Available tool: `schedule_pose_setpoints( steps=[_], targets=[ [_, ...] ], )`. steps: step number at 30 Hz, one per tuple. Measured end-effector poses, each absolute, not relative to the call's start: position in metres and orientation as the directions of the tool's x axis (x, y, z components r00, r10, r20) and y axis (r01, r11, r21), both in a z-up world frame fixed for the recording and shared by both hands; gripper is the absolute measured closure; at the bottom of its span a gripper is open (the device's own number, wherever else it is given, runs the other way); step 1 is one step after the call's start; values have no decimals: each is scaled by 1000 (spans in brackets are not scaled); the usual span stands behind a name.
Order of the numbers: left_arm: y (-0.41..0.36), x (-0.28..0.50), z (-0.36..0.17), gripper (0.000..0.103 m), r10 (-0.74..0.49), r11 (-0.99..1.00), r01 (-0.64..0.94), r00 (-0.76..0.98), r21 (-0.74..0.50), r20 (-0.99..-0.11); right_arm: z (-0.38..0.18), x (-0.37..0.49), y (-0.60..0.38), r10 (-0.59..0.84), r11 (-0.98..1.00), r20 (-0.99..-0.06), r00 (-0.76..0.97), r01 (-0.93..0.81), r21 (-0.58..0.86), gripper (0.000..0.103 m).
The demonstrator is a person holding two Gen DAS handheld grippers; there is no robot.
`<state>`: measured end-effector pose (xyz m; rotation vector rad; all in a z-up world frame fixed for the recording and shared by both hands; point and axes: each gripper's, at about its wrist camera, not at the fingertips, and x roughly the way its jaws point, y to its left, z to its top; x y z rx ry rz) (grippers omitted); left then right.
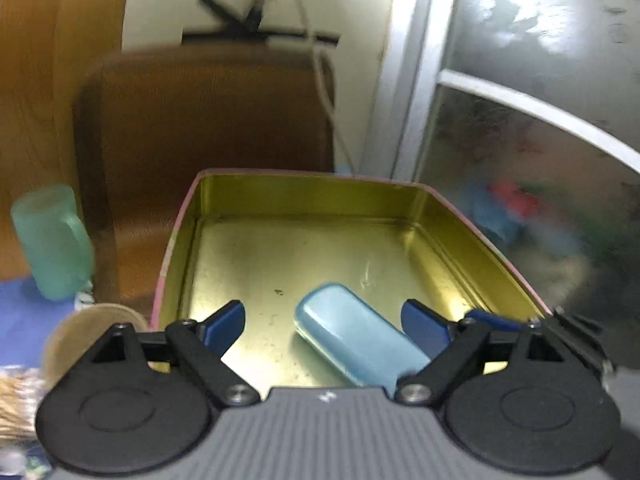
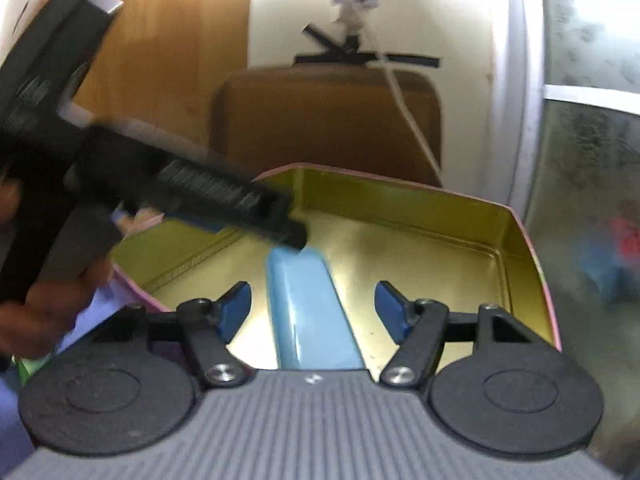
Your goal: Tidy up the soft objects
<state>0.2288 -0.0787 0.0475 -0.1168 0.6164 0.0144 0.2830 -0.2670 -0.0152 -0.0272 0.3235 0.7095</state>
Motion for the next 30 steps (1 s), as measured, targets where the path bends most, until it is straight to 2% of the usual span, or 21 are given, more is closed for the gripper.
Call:
schedule_pose_setpoints(
  steps=[2,3,7,11,14,18,26,27,29,30],
  targets=[
    [-69,199,57,14,-49,991,-25,840,-130,-540,-11,272,-273,649,757,-255,717,-642,119,34],
    [-74,189,55,14,-20,992,-54,829,-116,-559,-10,262,-277,657,752,-235,717,-647,128,34],
    [-42,112,61,10,35,985,-116,854,-125,-519,-5,224,-266,731,681,-199,653,-716,152,45],
    [10,38,51,10,160,951,-278,818,-136,-552,-6,191,-219,836,535,-253,487,-826,179,47],
    [48,-19,43,10,308,886,-447,769,-126,-559,-9,167,-169,885,418,-312,344,-884,210,47],
    [102,-77,38,11,426,794,-582,740,-177,-520,-15,130,-105,915,272,-375,147,-913,306,47],
    [165,-86,24,10,388,762,-574,775,-300,-499,-27,130,-13,888,248,-459,-28,-812,529,48],
    [170,-82,21,10,375,764,-566,780,-310,-502,-29,132,-7,888,245,-458,-44,-797,552,50],
    [175,-72,15,10,341,773,-547,786,-322,-515,-34,136,2,884,243,-461,-74,-770,590,74],
    [179,-69,12,10,322,776,-535,792,-334,-519,-35,133,-4,885,240,-457,-87,-756,610,76]
  ],
)
